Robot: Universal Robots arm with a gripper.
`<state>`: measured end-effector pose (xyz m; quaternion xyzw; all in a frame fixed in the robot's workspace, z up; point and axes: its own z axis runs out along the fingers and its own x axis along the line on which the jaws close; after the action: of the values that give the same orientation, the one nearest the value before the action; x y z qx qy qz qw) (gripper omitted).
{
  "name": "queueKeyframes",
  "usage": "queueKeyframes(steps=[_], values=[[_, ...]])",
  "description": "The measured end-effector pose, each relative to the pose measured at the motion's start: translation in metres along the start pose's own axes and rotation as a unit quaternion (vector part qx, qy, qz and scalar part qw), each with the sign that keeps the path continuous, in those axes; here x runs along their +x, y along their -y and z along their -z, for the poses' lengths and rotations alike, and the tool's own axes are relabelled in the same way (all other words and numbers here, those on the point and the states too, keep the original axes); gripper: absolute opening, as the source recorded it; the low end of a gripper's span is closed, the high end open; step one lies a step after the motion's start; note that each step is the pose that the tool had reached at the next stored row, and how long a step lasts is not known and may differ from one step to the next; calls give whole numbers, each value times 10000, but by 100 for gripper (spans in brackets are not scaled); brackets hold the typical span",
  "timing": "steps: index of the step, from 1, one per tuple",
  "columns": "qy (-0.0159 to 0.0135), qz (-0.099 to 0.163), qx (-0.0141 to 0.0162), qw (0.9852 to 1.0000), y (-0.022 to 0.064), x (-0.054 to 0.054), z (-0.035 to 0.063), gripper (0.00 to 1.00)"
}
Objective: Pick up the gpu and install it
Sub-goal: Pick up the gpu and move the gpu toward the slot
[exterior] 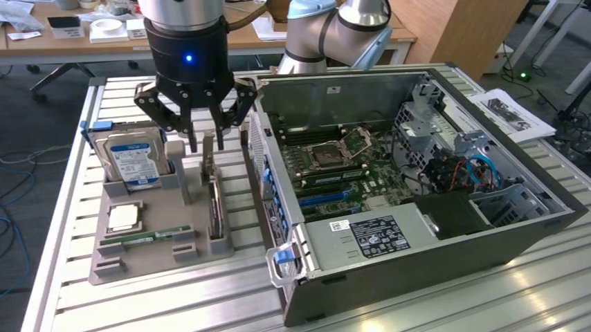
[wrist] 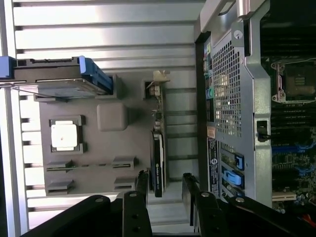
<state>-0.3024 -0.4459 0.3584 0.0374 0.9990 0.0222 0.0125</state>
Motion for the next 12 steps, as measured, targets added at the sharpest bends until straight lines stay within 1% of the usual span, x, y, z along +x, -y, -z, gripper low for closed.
queueKeyframes(steps=[12], values=[[0, 0, 0, 10000, 10, 5, -218, 42]])
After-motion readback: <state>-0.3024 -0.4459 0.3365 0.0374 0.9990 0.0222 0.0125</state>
